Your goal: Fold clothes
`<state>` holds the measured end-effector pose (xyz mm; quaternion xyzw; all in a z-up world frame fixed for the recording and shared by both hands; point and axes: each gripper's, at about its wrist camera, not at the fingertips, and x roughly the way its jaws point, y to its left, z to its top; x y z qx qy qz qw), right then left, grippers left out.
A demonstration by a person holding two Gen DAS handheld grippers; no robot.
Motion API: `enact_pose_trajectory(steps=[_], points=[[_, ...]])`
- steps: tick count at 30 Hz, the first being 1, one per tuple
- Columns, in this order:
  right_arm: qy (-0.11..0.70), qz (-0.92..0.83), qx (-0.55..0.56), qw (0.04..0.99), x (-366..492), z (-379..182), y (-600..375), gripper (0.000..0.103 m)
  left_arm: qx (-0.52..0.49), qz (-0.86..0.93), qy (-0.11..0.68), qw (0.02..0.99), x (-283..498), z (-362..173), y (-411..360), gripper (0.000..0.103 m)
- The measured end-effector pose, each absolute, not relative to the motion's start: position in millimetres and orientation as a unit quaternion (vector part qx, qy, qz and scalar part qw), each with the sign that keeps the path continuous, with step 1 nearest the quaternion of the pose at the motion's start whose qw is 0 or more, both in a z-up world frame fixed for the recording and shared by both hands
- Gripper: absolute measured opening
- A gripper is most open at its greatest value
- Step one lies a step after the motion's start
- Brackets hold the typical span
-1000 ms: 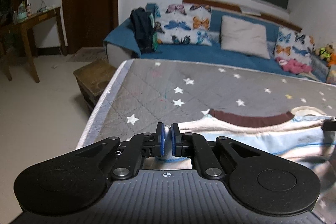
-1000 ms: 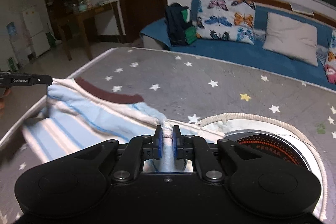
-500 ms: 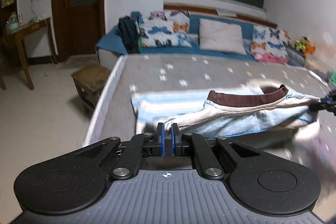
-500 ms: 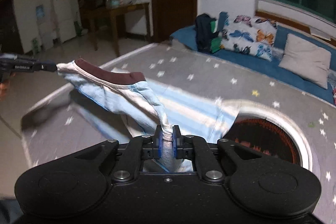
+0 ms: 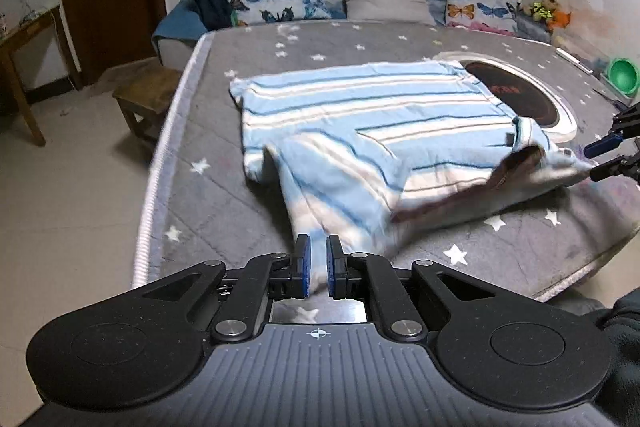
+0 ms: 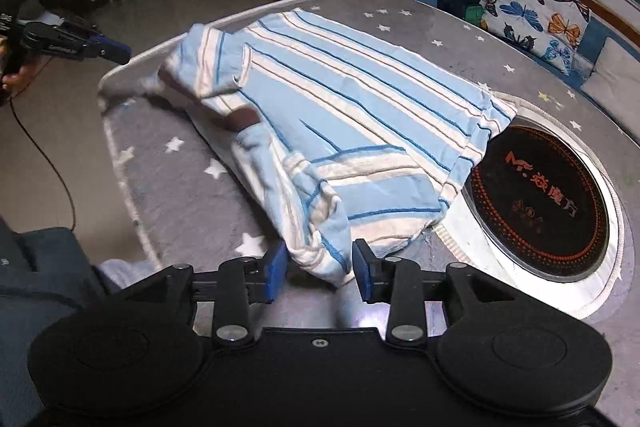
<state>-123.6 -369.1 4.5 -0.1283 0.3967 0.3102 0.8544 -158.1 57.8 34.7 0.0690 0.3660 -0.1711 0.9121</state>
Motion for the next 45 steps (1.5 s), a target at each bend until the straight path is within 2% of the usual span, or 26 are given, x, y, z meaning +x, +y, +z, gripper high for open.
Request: enact_pose_trajectory(steps=[2, 8, 11, 18, 22, 23, 25, 27, 30, 40, 45], points=[[0.387, 0.312, -0.120, 0.860, -124, 12, -370, 0.040, 0.066, -0.169, 0.355, 0.917, -153, 40, 54, 0.024], [0.385, 0.327, -0.106, 0.856, -107, 2, -351, 0.040, 0.079, -0.206, 0.363, 0.905, -138, 22, 17, 0.027], [0.397, 0.344, -0.116, 0.843, -102, -11, -333, 0.040, 0.101, -0.215, 0.369, 0.899, -132, 10, -2, 0.035], [0.423, 0.351, -0.142, 0.823, -96, -40, -305, 0.040, 0.133, -0.207, 0.381, 0.891, -116, -16, -22, 0.035], [0.425, 0.341, -0.155, 0.824, -98, -45, -300, 0.033, 0.137, -0.201, 0.393, 0.887, -110, -28, -24, 0.035], [0.424, 0.338, -0.157, 0.825, -99, -45, -300, 0.025, 0.136, -0.199, 0.395, 0.887, -108, -31, -24, 0.034], [0.423, 0.325, -0.160, 0.831, -100, -44, -302, 0.017, 0.136, -0.193, 0.399, 0.886, -104, -36, -25, 0.029], [0.422, 0.318, -0.159, 0.834, -99, -43, -305, 0.012, 0.132, -0.188, 0.402, 0.886, -101, -37, -24, 0.013], [0.409, 0.300, -0.159, 0.847, -102, -39, -312, 0.007, 0.116, -0.179, 0.396, 0.893, -102, -30, -18, 0.007], [0.354, 0.197, -0.139, 0.903, -94, -8, -362, 0.004, 0.028, -0.074, 0.346, 0.935, -111, 8, 47, 0.003], [0.373, 0.169, -0.120, 0.905, -86, -9, -382, 0.004, 0.038, -0.114, 0.360, 0.925, -125, 7, 47, 0.003]])
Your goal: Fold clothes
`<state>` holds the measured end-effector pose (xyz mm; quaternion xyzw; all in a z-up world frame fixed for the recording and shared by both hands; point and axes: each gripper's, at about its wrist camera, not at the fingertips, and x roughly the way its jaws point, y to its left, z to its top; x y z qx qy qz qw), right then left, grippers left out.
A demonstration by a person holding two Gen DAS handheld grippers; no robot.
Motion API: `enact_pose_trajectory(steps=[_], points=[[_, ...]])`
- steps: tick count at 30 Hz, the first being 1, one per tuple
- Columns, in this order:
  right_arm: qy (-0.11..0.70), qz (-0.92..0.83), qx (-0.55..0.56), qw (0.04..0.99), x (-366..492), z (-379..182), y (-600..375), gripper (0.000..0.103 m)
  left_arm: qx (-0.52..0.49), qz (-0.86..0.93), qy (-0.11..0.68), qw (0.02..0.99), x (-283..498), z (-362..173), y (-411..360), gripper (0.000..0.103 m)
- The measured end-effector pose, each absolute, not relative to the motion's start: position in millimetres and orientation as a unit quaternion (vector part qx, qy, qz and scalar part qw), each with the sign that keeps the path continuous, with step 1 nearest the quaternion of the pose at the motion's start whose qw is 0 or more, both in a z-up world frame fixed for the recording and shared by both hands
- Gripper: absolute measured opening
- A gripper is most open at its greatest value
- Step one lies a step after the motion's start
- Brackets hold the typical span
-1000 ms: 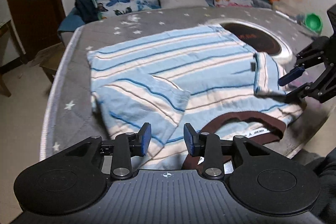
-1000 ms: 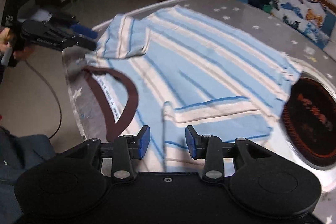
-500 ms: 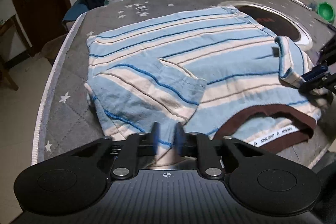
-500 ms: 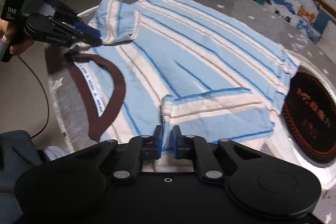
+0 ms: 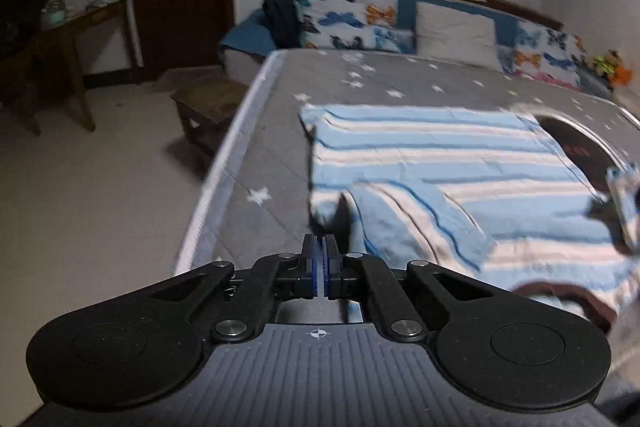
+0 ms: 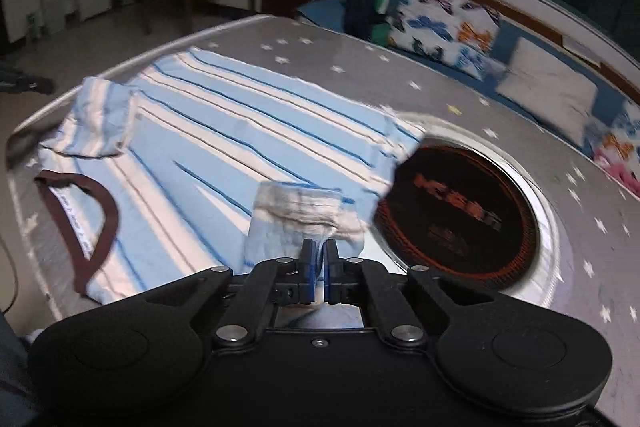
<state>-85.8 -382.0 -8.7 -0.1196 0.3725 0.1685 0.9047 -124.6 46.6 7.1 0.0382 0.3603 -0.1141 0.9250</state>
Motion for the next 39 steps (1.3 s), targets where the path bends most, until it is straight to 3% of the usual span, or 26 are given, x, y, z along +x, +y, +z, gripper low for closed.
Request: enact_pose_trajectory(steps=[4, 6, 9, 17, 22, 24, 27, 36, 39], points=[[0.406, 0.175, -0.111, 0.890, -88, -24, -384, 0.006, 0.076, -0.167, 0.369, 0.911, -135, 2, 21, 0.007], [0.412, 0.181, -0.108, 0.887, -91, -28, -381, 0.009, 0.100, -0.180, 0.371, 0.905, -138, -4, 10, 0.018], [0.415, 0.192, -0.094, 0.884, -96, -27, -380, 0.025, 0.137, -0.174, 0.370, 0.902, -138, -15, -1, 0.034], [0.433, 0.221, -0.088, 0.870, -111, -30, -372, 0.041, 0.184, -0.168, 0.385, 0.889, -134, -34, 0, 0.041], [0.446, 0.227, -0.075, 0.863, -115, -37, -370, 0.043, 0.192, -0.169, 0.387, 0.886, -130, -40, -1, 0.038], [0.446, 0.230, -0.075, 0.862, -118, -37, -369, 0.045, 0.184, -0.174, 0.388, 0.886, -127, -40, 0, 0.019], [0.447, 0.236, -0.079, 0.859, -124, -36, -365, 0.047, 0.163, -0.168, 0.392, 0.890, -123, -39, 5, 0.013], [0.437, 0.241, -0.143, 0.855, -143, -40, -346, 0.048, 0.067, -0.131, 0.375, 0.915, -125, -21, 33, 0.009], [0.430, 0.229, -0.175, 0.855, -149, -43, -342, 0.033, 0.053, -0.132, 0.382, 0.913, -124, -24, 36, 0.009]])
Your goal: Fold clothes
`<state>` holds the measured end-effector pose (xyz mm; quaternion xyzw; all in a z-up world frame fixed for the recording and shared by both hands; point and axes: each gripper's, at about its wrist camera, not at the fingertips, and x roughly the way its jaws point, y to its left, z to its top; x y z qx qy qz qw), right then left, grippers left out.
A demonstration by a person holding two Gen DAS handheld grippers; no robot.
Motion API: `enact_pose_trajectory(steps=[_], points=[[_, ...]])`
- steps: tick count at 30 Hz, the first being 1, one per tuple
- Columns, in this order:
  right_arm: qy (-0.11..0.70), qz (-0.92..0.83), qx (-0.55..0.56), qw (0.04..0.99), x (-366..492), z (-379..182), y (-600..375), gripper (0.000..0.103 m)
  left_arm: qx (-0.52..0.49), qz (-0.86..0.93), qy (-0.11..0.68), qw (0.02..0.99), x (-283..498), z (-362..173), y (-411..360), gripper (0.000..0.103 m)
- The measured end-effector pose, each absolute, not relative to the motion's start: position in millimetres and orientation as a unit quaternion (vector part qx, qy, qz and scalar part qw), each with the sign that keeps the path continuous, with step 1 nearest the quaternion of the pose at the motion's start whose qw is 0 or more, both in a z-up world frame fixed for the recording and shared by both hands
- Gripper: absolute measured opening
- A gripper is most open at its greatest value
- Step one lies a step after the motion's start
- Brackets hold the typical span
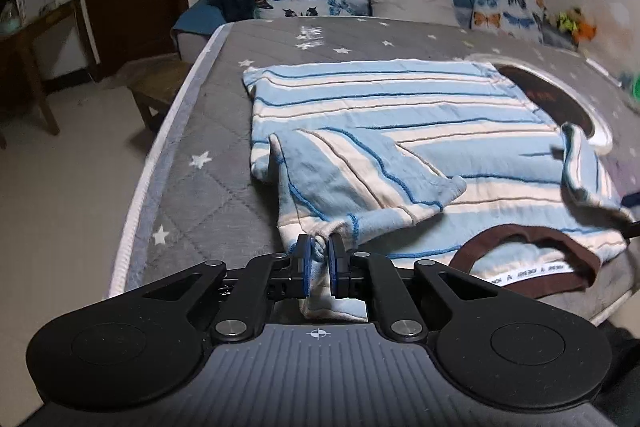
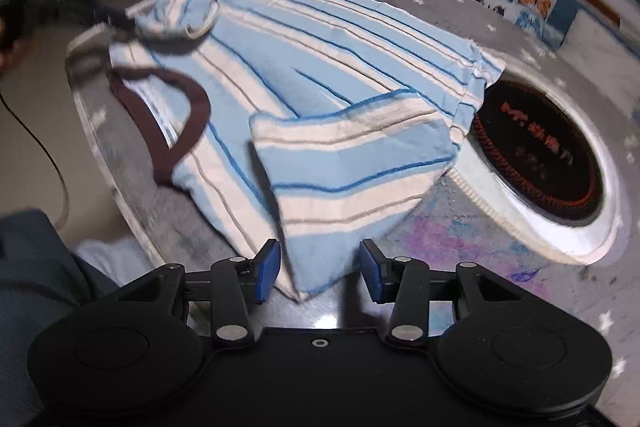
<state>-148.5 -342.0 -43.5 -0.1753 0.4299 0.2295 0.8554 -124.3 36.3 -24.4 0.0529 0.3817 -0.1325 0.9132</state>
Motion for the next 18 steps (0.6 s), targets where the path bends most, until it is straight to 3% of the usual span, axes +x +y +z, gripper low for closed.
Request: enact_pose_trajectory(steps=[5, 10, 13, 14, 18], points=[[0.435, 0.223, -0.170, 0.856, -147, -45, -347, 0.022, 0.078, -0.137, 0.392, 0.907, -122, -33, 25, 0.011], [0.436, 0.215, -0.156, 0.860, -143, -45, -352, 0.015, 0.103, -0.130, 0.387, 0.907, -124, -39, 20, 0.026], [0.435, 0.219, -0.156, 0.859, -143, -45, -352, 0.012, 0.104, -0.133, 0.394, 0.903, -123, -44, 19, 0.025], [0.435, 0.220, -0.157, 0.859, -143, -45, -352, 0.011, 0.104, -0.134, 0.393, 0.904, -123, -43, 19, 0.018], [0.419, 0.224, -0.166, 0.864, -142, -38, -352, 0.006, 0.086, -0.136, 0.397, 0.903, -120, -41, 23, 0.010]])
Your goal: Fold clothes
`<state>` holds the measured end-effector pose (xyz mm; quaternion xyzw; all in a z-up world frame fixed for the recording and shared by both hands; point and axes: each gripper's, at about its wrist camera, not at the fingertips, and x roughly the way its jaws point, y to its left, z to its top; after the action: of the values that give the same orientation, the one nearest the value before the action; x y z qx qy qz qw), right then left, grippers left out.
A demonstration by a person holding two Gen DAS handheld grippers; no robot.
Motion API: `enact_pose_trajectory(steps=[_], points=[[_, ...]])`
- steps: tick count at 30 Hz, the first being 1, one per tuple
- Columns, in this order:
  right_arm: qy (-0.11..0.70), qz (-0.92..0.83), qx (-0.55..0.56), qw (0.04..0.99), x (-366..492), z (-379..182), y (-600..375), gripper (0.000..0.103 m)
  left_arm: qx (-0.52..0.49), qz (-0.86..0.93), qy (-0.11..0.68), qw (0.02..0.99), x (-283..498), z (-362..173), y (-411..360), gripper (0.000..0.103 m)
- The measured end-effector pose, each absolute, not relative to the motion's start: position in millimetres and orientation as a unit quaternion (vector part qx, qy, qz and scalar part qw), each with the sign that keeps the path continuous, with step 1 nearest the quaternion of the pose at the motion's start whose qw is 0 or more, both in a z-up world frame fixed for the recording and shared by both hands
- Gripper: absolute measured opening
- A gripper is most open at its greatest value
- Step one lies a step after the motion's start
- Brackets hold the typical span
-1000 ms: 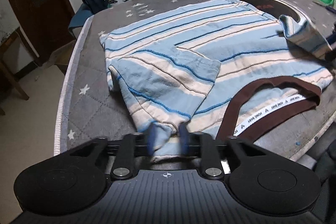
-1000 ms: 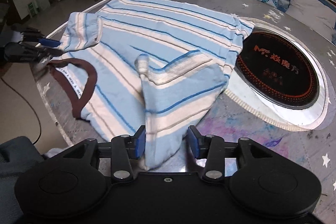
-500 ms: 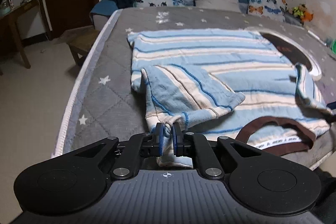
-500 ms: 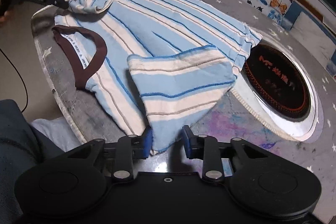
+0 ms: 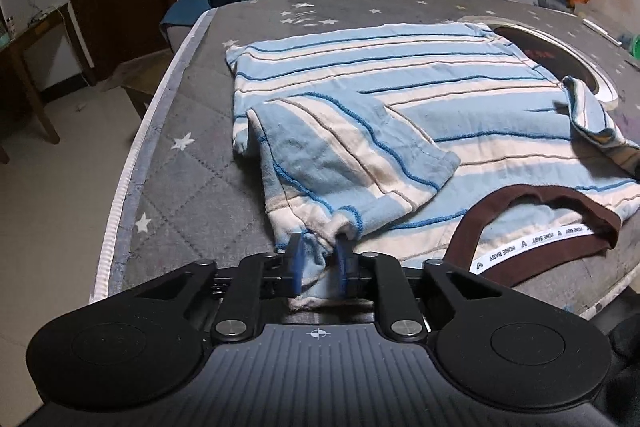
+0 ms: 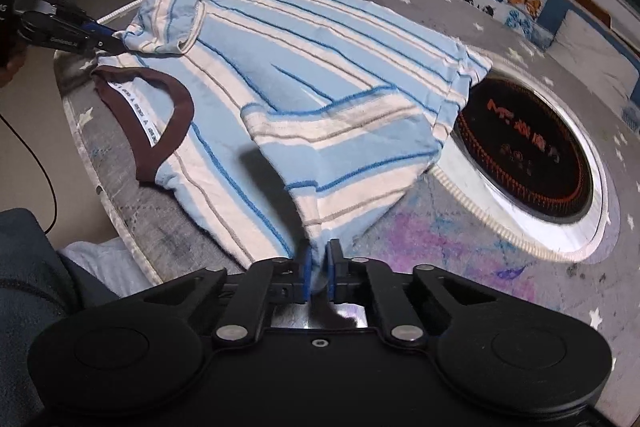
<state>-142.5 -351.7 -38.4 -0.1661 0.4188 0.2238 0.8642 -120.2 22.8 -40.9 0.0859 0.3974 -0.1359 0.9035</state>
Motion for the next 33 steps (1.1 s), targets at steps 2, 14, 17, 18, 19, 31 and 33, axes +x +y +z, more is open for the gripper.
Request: enact_pose_trajectory(steps=[2, 14, 17, 18, 19, 31, 33], points=[[0.400, 0.218, -0.176, 0.873, -141, -30, -352, 0.004, 0.061, -0.138, 0.396, 0.906, -118, -35, 29, 0.009], [0.255, 0.163, -0.250, 0.920, -98, 45, -351, 0.002, -0.030, -0.147, 0.286, 0.947, -85, 60, 40, 0.008], [0.220, 0.142, -0.270, 0.927, -77, 69, -348, 0.002, -0.037, -0.144, 0.257, 0.955, -69, 88, 37, 0.008], [0.210, 0.134, -0.275, 0.928, -70, 77, -348, 0.002, -0.040, -0.141, 0.245, 0.958, -62, 98, 36, 0.008], [0.199, 0.126, -0.280, 0.931, -62, 85, -347, 0.002, -0.043, -0.140, 0.238, 0.960, -57, 105, 36, 0.008], [0.074, 0.006, -0.260, 0.963, 19, 180, -357, 0.002, -0.106, -0.123, 0.101, 0.982, 9, 234, 19, 0.008], [0.040, -0.013, -0.256, 0.966, 18, 194, -362, 0.002, -0.101, -0.124, 0.060, 0.985, 1, 249, 16, 0.008]])
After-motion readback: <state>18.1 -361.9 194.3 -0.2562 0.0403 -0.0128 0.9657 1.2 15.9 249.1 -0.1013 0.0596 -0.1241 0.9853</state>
